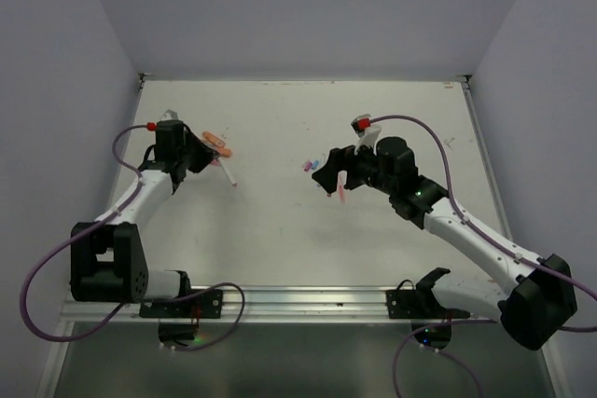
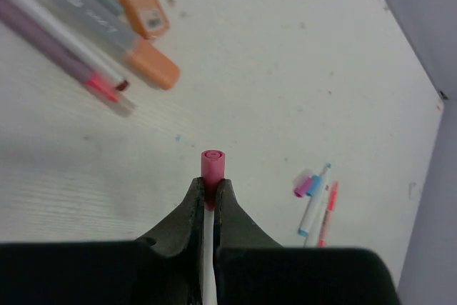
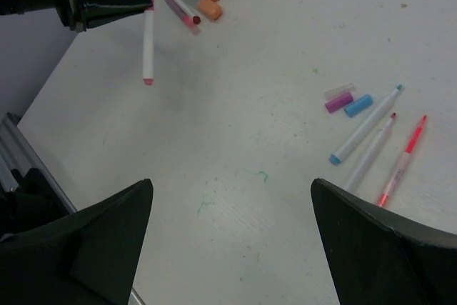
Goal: Open the pen caps
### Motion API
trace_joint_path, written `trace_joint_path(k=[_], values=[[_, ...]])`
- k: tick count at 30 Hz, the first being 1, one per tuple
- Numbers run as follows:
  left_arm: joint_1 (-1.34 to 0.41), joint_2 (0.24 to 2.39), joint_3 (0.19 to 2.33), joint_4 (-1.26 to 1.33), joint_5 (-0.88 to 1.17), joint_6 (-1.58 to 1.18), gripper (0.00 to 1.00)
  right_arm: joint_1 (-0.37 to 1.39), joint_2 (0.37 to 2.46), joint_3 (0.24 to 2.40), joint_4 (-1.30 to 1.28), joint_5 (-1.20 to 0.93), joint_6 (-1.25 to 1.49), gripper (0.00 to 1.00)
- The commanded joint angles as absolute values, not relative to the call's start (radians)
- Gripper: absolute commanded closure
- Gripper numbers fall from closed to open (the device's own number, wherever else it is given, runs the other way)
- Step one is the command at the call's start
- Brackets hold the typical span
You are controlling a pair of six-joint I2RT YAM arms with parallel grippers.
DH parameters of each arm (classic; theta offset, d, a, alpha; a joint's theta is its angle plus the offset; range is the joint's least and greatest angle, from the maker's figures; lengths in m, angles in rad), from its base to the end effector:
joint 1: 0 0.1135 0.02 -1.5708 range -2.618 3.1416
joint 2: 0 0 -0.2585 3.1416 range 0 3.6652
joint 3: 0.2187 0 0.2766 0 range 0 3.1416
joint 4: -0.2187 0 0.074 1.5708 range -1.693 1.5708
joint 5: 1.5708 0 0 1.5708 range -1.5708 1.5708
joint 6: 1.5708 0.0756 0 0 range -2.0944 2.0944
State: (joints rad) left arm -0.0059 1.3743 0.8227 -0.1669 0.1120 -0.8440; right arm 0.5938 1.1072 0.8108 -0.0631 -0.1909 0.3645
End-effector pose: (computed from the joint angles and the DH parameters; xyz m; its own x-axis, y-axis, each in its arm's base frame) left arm 0.3432 -0.0105 0.1785 -0.5047 -0.7397 -0.4452 -0.4321 0.6629 -0.6115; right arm 0.2563 0.1903 0.2711 -0.5207 0.0708 -0.8508 -0.5468 0.7376 0.3961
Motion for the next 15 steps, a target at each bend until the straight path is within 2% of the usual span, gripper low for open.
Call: trace_joint_path(k=[1, 5, 15], values=[[-0.080, 1.304, 0.778, 0.044, 0.235, -0.850, 1.00, 0.640, 1.149, 0.839, 0.046, -0.222, 0.406, 0.04], [-0.170, 1.258, 0.739, 0.201, 0.287, -0.896, 1.00, 0.687, 1.201, 0.864, 0.112, -0.225, 0.442, 0.05], [-0.348, 1.175, 0.716, 0.396, 0.278, -0.891, 1.00, 0.735, 1.359, 0.959, 0.205, -0.216, 0.459, 0.08]])
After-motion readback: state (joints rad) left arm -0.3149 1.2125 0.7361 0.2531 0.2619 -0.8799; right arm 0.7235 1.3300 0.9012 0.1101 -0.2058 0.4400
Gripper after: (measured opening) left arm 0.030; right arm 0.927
